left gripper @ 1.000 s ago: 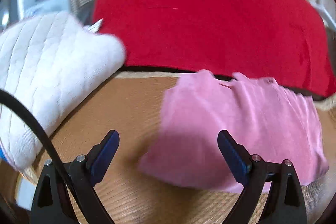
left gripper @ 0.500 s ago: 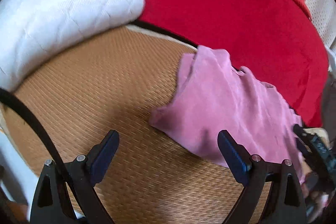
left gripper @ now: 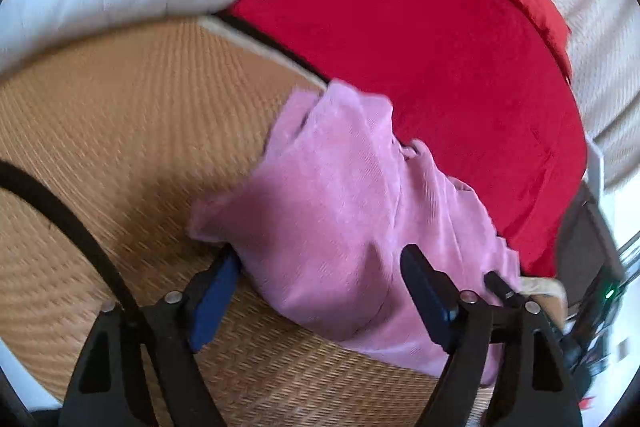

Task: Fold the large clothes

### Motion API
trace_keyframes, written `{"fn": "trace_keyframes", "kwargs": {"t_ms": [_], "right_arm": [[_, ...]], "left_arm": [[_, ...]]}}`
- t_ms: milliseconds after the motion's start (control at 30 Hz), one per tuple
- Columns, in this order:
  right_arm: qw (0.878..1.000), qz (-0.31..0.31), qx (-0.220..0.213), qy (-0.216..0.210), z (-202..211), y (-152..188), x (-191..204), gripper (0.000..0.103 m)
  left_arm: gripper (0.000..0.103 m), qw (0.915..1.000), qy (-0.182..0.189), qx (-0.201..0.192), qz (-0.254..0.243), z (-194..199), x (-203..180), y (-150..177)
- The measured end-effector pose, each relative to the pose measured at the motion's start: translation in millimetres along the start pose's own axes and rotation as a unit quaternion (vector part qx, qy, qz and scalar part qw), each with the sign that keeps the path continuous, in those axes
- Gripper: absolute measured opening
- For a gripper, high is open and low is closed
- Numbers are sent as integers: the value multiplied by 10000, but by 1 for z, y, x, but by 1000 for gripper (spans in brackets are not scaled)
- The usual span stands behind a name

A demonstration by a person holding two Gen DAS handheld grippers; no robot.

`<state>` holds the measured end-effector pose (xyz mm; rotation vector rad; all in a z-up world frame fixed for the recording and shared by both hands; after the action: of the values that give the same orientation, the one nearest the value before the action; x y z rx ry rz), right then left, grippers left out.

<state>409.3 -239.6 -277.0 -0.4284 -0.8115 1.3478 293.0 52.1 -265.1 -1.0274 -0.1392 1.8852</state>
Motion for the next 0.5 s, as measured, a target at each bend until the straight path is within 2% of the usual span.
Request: {"fn": "trace_keyframes", "kwargs": {"t_ms": [67,100,167,200,233,333,400,500], "right_arm": [[10000,40,66,-55,-1,1,-3,72],[9999,60,107,-103,-1,1,-4,73],[9994,18,214,-275,-2,0,-10,73],[9990,-29,256,-368,-3,0,-13,73],[9984,-69,299,-485,-3,-1,-16,73],[9961,-234,375,-759,-4,-3,-24,73],[9939,-371,435,-945,-3,-3,-30,73],[9896,-565,529,-1212,-2,-5,-39,73]], "left_arm": [[83,9991,166,167,351,-10,6,3],[83,9989,240,7,407,-8,6,3],[83,9989,267,-36,389,-10,1,2],[75,9990,246,-70,358,-9,-1,3],[55,9994,115,-172,292,-11,-5,3],[21,9995,-49,-315,3,-15,-17,2],[17,9981,-38,-510,-334,-11,-30,0],[14,9853,-124,-866,-1466,-10,-62,2]]}}
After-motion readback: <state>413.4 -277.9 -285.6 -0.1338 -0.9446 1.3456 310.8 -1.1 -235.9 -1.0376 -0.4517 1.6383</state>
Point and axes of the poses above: each gripper's, at about its wrist camera, not at the fingertips, and z roughly against the way its jaws point, x to its left, y to its underside, the point moved 1 cm from there along -z, roughly the way its jaws point, and after that the axes turned 2 degrees about -x, right-handed, at the moved point
